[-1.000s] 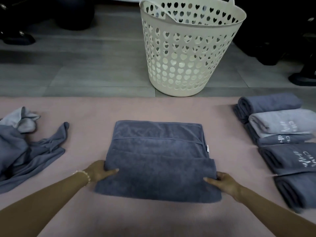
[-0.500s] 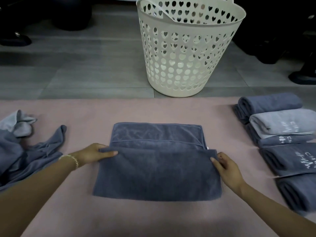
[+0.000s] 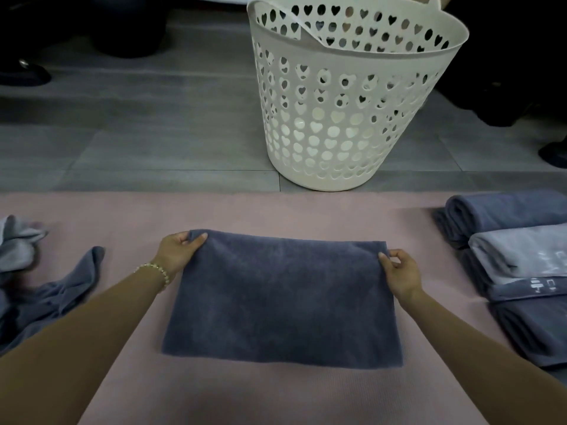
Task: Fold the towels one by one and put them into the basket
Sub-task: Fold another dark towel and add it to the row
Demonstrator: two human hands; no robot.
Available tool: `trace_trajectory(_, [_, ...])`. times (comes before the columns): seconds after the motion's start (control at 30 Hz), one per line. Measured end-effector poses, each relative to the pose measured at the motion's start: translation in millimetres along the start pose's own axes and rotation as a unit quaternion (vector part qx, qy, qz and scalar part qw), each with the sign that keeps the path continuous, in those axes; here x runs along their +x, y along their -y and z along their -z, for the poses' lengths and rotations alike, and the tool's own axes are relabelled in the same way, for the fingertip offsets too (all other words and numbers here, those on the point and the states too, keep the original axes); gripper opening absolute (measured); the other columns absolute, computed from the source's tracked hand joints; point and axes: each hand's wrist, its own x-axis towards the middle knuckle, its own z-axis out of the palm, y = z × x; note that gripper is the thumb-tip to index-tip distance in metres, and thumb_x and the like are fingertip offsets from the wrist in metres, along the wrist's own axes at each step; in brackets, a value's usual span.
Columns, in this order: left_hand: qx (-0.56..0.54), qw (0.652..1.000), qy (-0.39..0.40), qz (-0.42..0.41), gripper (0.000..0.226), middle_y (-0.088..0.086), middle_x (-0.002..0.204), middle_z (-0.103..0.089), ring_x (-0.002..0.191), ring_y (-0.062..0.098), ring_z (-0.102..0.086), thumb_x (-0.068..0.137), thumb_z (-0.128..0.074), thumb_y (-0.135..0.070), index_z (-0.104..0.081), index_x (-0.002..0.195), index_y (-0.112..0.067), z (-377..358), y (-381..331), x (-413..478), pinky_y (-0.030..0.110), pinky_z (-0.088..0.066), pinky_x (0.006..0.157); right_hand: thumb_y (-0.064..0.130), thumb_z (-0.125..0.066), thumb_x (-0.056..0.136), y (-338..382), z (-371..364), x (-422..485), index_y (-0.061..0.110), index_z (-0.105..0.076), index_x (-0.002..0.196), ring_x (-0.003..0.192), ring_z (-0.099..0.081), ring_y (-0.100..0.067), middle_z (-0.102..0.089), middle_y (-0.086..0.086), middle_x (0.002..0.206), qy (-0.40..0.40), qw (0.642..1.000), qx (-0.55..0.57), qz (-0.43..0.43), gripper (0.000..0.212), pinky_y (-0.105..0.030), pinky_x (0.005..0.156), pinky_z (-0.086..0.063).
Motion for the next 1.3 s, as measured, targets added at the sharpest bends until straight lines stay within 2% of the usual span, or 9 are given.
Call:
trace_trajectory(0.07, [0.05, 0.997, 0.051, 0.042, 0.028, 0.008, 0.095, -0.066, 0.088, 0.023, -0.057, 0.091, -0.06, -0.033, -0.065, 0.094, -0.006, -1, 10, 6, 0.027, -0.049, 0.075, 0.012, -0.059, 0.091, -4, -6, 5, 0.005, -0.052, 0.084, 0.082, -0.049, -0.025, -0.055, -0.012, 0.086, 0.008, 0.999, -0.022, -0.044, 0.012, -0.027, 0.072, -0.046])
trace_trajectory(0.2, [0.063, 0.994, 0.039, 0.078, 0.042, -0.007, 0.05, -0.049, 0.059, 0.02, -0.043, 0.09, -0.058, -0.042, -0.051, 0.06, -0.014, 5, 26, -11, 0.025, -0.036, 0.055, 0.021, -0.068, 0.086, -11, -3, -1, 0.008, -0.055, 0.077, 0.086, -0.053, -0.028, -0.058, -0.012, 0.092, 0.02, 0.994, -0.026, -0.105, 0.021, -0.039, 0.088, -0.047])
trace_trajectory(0.37, [0.105, 0.974, 0.151, 0.132, 0.032, -0.002, 0.087, -0.07, 0.079, 0.012, -0.065, 0.087, -0.06, -0.045, -0.07, 0.087, -0.014, 23, 40, -54, 0.017, -0.048, 0.06, 0.03, -0.069, 0.085, -25, 19, -35, 0.0, -0.069, 0.088, 0.083, -0.063, -0.025, -0.067, -0.009, 0.088, 0.139, 0.981, -0.084, -0.108, 0.03, -0.029, 0.069, -0.049])
trace_trajectory(0.6, [0.169, 0.968, 0.169, 0.074, 0.029, -0.008, 0.073, -0.071, 0.068, 0.008, -0.066, 0.086, -0.064, -0.041, -0.069, 0.077, -0.014, 31, 59, -89, 0.013, -0.046, 0.055, 0.026, -0.073, 0.081, -50, 33, -75, 0.007, -0.061, 0.056, 0.06, -0.055, -0.017, -0.063, -0.008, 0.068, 0.154, 0.976, -0.072, -0.134, 0.034, -0.023, 0.057, -0.046])
trace_trajectory(0.77, [0.057, 0.985, 0.156, 0.04, 0.018, -0.009, 0.09, -0.072, 0.085, 0.008, -0.067, 0.092, -0.056, -0.035, -0.068, 0.094, -0.022, 23, 59, -104, 0.015, -0.049, 0.069, 0.026, -0.07, 0.084, -49, 43, -90, 0.002, -0.07, 0.078, 0.07, -0.065, -0.02, -0.071, -0.011, 0.082, 0.197, 0.966, -0.023, -0.164, 0.025, -0.022, 0.06, -0.053])
trace_trajectory(0.87, [0.132, 0.967, 0.217, 0.015, 0.016, -0.013, 0.087, -0.073, 0.081, 0.001, -0.068, 0.089, -0.06, -0.037, -0.07, 0.092, -0.025, 28, 67, -110, 0.009, -0.048, 0.067, 0.024, -0.066, 0.088, -53, 42, -95, 0.002, -0.064, 0.07, 0.065, -0.059, -0.019, -0.067, -0.008, 0.073, 0.19, 0.971, -0.072, -0.125, 0.028, -0.021, 0.058, -0.048])
trace_trajectory(1.03, [0.232, 0.968, 0.095, -0.002, 0.042, -0.006, 0.047, -0.048, 0.047, 0.012, -0.04, 0.085, -0.068, -0.033, -0.049, 0.052, -0.015, 36, 89, -98, 0.022, -0.035, 0.05, 0.018, -0.064, 0.089, -56, 40, -92, 0.01, -0.052, 0.058, 0.066, -0.056, -0.023, -0.059, -0.005, 0.065, 0.153, 0.975, -0.13, -0.092, 0.034, -0.031, 0.065, -0.044])
trace_trajectory(1.17, [0.259, 0.965, -0.001, -0.036, 0.035, 0.004, 0.065, -0.059, 0.06, 0.02, -0.053, 0.079, -0.073, -0.035, -0.052, 0.076, -0.008, 26, 96, -102, 0.029, -0.038, 0.055, 0.025, -0.067, 0.086, -49, 35, -100, 0.011, -0.049, 0.086, 0.079, -0.059, -0.023, -0.055, 0.001, 0.082, 0.087, 0.968, -0.233, 0.026, 0.023, -0.031, 0.065, -0.042])
trace_trajectory(1.3, [0.371, 0.928, 0.031, 0.002, 0.039, -0.001, 0.071, -0.058, 0.07, 0.021, -0.054, 0.085, -0.059, -0.051, -0.049, 0.076, -0.014, 26, 83, -98, 0.026, -0.035, 0.06, 0.024, -0.065, 0.087, -25, 14, -112, 0.014, -0.051, 0.113, 0.094, -0.054, -0.018, -0.047, 0.004, 0.11, 0.082, 0.947, -0.261, 0.169, 0.031, -0.028, 0.082, -0.044])
